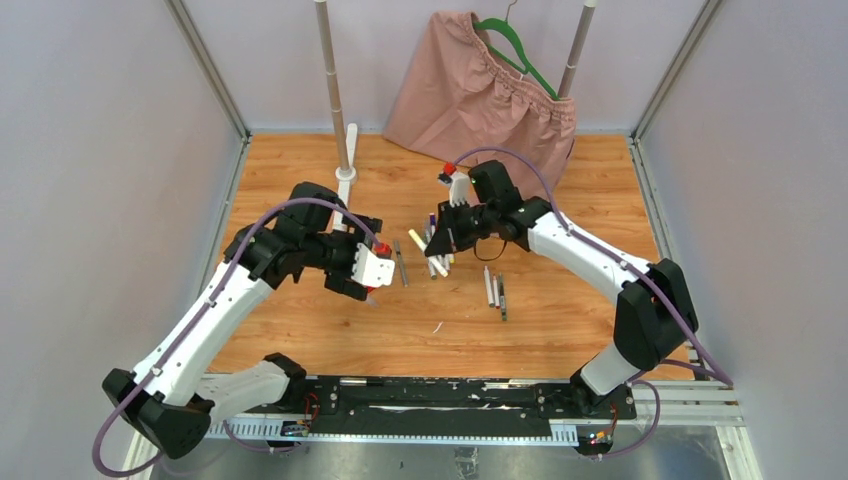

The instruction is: Open the pen caps

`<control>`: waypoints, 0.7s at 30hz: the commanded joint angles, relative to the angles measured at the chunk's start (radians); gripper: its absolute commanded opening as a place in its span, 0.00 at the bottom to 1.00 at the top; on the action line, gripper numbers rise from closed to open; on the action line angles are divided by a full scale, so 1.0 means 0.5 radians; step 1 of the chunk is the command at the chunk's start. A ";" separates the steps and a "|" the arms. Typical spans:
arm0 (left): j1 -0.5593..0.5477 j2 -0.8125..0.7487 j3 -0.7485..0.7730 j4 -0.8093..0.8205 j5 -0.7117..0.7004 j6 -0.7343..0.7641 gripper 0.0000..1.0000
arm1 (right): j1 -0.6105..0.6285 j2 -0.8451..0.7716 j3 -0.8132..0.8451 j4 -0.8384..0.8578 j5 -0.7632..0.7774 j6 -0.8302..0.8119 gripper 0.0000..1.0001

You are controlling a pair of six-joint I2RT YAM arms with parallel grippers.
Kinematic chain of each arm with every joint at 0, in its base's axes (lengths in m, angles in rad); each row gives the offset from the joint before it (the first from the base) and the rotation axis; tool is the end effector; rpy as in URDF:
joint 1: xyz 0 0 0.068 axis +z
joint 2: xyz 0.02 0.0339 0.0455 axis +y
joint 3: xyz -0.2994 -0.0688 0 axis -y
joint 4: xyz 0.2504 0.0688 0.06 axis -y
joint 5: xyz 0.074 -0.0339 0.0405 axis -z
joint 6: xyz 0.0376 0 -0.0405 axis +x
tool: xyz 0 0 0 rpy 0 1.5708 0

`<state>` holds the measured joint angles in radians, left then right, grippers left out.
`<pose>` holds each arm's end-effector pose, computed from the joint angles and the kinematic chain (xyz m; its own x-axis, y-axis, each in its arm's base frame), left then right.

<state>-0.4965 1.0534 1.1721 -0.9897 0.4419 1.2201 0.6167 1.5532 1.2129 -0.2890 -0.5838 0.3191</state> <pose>0.1532 -0.1013 0.3803 0.4007 0.7484 -0.5285 0.8628 -0.1142 0.4925 0.2784 0.2228 0.3238 -0.7213 -0.1905 -0.6659 -0.6527 0.5084 0.5617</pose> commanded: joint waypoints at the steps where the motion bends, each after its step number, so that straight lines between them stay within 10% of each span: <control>1: -0.187 -0.037 -0.028 -0.002 -0.138 0.371 0.98 | 0.147 0.017 0.122 -0.072 -0.509 0.096 0.00; 12: -0.338 -0.058 -0.102 -0.009 -0.297 0.501 0.77 | 0.361 0.180 0.357 -0.042 -0.753 0.223 0.00; 21: -0.348 -0.026 -0.111 -0.009 -0.391 0.464 0.29 | 0.369 0.258 0.408 -0.019 -0.770 0.248 0.00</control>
<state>-0.6594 1.0317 1.1305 -0.9901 0.2829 1.4551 0.7895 1.6657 1.3849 -0.2981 -0.9360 0.4240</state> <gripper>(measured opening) 0.361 0.044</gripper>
